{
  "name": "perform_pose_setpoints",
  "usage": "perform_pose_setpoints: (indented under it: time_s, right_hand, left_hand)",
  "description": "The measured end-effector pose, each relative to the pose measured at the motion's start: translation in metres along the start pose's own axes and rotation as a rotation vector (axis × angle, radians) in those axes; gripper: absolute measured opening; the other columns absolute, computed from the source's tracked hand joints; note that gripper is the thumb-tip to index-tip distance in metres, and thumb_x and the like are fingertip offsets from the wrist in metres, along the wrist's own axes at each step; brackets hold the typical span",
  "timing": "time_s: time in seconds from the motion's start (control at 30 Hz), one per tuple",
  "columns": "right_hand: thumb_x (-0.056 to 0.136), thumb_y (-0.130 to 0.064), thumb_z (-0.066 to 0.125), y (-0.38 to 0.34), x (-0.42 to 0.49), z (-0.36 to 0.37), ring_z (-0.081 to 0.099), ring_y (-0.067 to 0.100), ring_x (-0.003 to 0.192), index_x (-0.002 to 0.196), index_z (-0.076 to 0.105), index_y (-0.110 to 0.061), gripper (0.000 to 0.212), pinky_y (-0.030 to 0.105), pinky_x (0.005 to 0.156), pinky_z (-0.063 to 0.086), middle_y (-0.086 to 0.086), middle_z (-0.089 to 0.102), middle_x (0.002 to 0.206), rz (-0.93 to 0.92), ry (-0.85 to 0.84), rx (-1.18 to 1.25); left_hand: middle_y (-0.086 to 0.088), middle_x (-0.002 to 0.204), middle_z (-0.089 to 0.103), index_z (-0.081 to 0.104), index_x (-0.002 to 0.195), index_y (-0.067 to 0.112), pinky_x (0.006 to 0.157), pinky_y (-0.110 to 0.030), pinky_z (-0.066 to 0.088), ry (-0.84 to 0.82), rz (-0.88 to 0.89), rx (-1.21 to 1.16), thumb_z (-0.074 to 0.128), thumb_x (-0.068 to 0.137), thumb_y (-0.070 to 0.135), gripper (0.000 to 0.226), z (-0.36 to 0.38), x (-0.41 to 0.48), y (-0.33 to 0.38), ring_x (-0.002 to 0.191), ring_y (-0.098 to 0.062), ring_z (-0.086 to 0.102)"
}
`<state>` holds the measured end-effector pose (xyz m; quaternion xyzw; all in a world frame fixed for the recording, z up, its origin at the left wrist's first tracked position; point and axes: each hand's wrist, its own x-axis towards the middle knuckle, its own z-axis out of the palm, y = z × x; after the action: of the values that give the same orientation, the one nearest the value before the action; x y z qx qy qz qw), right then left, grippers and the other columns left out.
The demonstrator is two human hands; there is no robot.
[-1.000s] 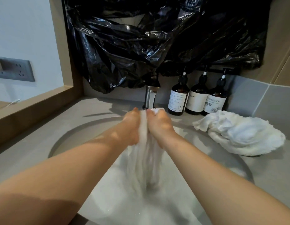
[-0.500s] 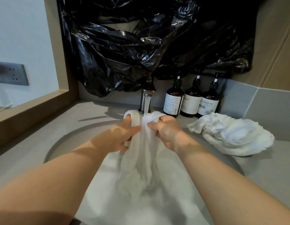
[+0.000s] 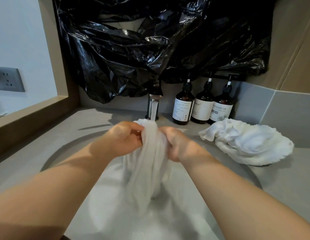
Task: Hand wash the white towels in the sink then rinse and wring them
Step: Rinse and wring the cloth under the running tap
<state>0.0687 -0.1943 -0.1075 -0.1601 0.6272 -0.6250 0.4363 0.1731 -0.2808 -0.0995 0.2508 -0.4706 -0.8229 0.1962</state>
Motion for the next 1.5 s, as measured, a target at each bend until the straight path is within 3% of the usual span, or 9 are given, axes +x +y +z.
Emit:
perform_pose_setpoints:
  time_s: [0.2,0.33,0.43,0.7,0.87,1.03,1.13,1.3,1.5]
  right_hand:
    - [0.085,0.003,0.055,-0.001,0.003,-0.007,0.064,0.026,0.088,0.092,0.061,-0.003,0.011,0.038,0.09,0.051,0.015,0.066,0.094,-0.167,0.052,0.129]
    - [0.091,-0.016,0.061,0.005,-0.004,0.004,0.066,0.027,0.09,0.098,0.063,-0.008,0.011,0.04,0.088,0.053,0.011,0.069,0.097,-0.403,0.145,-0.218]
    - [0.098,-0.028,0.047,0.005,-0.01,0.007,0.054,0.018,0.081,0.079,0.052,-0.019,0.022,0.028,0.072,0.044,-0.003,0.057,0.079,-0.584,0.275,-0.465]
    - [0.101,-0.038,0.033,0.008,-0.021,0.036,0.055,0.027,0.108,0.116,0.049,-0.016,0.03,0.032,0.087,0.041,0.003,0.059,0.106,-0.535,0.298,-0.547]
    - [0.102,-0.035,0.031,0.002,-0.017,0.033,0.056,0.028,0.108,0.117,0.052,-0.016,0.032,0.031,0.087,0.04,0.002,0.058,0.102,-0.468,0.316,-0.559]
    - [0.101,-0.036,0.029,0.009,-0.024,0.037,0.054,0.025,0.1,0.114,0.049,-0.016,0.031,0.035,0.087,0.041,0.002,0.056,0.105,-0.503,0.248,-0.689]
    - [0.101,-0.033,0.034,-0.001,-0.008,0.02,0.055,0.028,0.102,0.111,0.056,-0.014,0.03,0.029,0.083,0.04,0.009,0.06,0.109,-0.423,0.307,-0.607]
    - [0.091,-0.039,0.058,-0.004,-0.004,0.01,0.064,0.031,0.099,0.1,0.06,-0.01,0.03,0.042,0.095,0.049,0.013,0.067,0.107,-0.156,0.296,-0.226]
    - [0.083,0.012,0.048,-0.004,-0.014,-0.001,0.063,0.029,0.077,0.093,0.057,0.0,0.018,0.037,0.074,0.056,0.018,0.062,0.089,-0.048,-0.017,0.049]
  left_hand:
    - [-0.008,0.076,0.068,0.063,0.11,-0.001,0.053,-0.025,0.056,0.195,0.063,0.105,0.057,0.094,0.017,0.024,0.005,0.009,-0.008,0.059,-0.015,0.066]
    - [-0.007,0.08,0.069,0.065,0.096,0.008,0.072,-0.034,0.054,0.192,0.035,0.224,0.051,0.092,0.051,0.046,0.001,0.007,-0.008,0.071,-0.021,0.065]
    - [-0.007,0.092,0.07,0.063,0.097,0.014,0.088,-0.04,0.052,0.143,0.093,0.349,0.04,0.098,0.05,0.043,0.013,0.002,-0.012,0.084,-0.02,0.066]
    - [-0.011,0.105,0.063,0.056,0.122,0.006,0.092,-0.037,0.045,0.241,0.06,0.057,0.029,0.103,0.036,0.045,0.032,-0.002,-0.016,0.102,-0.029,0.06]
    - [-0.012,0.095,0.066,0.062,0.11,0.007,0.063,-0.028,0.044,0.231,0.05,0.069,0.033,0.1,0.035,0.042,0.026,0.008,-0.017,0.086,-0.029,0.063]
    - [0.008,0.041,0.056,0.047,0.073,0.016,0.038,-0.01,0.043,0.14,0.077,0.145,0.034,0.102,0.02,0.032,0.016,0.005,-0.014,0.049,-0.009,0.056]
    - [-0.005,0.061,0.067,0.064,0.075,0.015,0.068,-0.027,0.055,-0.048,-0.143,0.203,0.05,0.093,0.04,0.034,0.028,-0.012,-0.015,0.068,-0.024,0.064]
    - [-0.007,0.081,0.068,0.067,0.099,0.006,0.067,-0.027,0.057,-0.074,-0.066,0.15,0.058,0.092,0.024,0.021,0.013,-0.015,-0.001,0.069,-0.018,0.066]
    - [-0.006,0.14,0.046,0.02,0.149,0.027,0.098,-0.039,0.047,0.019,0.058,0.451,0.06,0.089,-0.001,0.078,-0.008,-0.001,-0.004,0.113,-0.025,0.054]
